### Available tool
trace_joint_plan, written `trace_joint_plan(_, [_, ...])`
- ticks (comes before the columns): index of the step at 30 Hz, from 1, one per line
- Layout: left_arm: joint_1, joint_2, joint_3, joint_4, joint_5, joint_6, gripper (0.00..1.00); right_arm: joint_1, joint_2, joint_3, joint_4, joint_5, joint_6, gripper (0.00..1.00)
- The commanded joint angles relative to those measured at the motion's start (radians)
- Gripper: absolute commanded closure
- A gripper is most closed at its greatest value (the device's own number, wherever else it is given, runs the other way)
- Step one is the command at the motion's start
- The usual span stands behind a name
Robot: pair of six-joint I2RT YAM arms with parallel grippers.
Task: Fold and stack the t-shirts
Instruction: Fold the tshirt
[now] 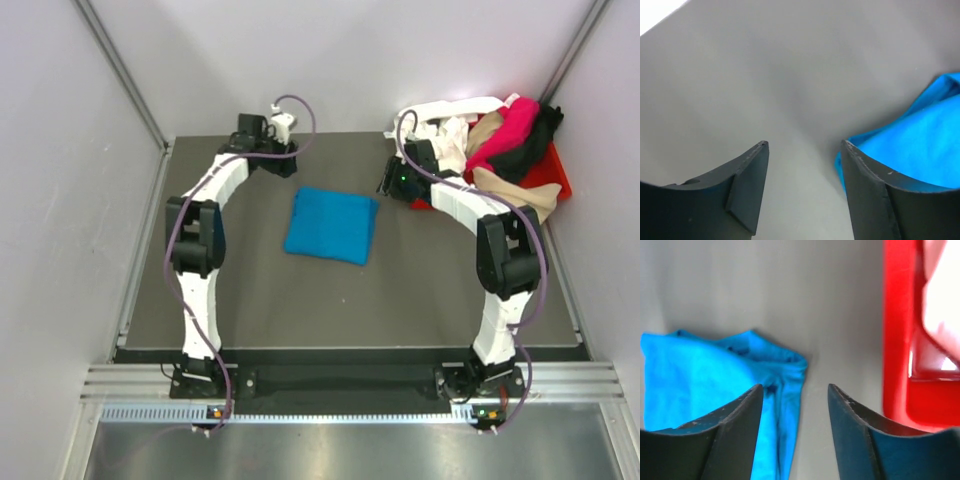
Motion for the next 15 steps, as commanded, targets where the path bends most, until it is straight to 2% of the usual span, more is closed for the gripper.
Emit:
trace_joint_plan(1, [0.060, -0.128, -0.122, 0.087, 0.148, -0.130, 0.38, 0.052, -0.099, -0.058, 0.086, 0.025, -0.059, 0.49])
trace_joint_plan(3, [0.042, -0.142, -0.183, 0.104, 0.173, -0.102, 0.37, 0.078, -0.064, -0.038, 0.087, 0.031, -0.082, 0.49])
trace_joint_plan(5, [0.031, -0.117, -0.184, 0.096, 0.165, -0.094, 0.36, 0.095, -0.003, 0.028, 0.045, 0.032, -0.102, 0.45])
trace_joint_plan(9, [0.034, -0.051, -0.144, 0.067, 0.151, -0.090, 0.35, 0.100, 0.042, 0.040, 0.077, 0.037, -0.111, 0.43])
trace_joint_plan(12, [0.034, -0.005, -0.118, 0.066, 0.212, -0.094, 0.35, 0.098, 0.085, 0.073, 0.062, 0.057, -0.119, 0.47])
trace_joint_plan(15, [0.023, 0.016, -0.105, 0.076, 0.257, -0.106, 0.36, 0.098, 0.104, 0.067, 0.093, 0.051, -0.105, 0.65])
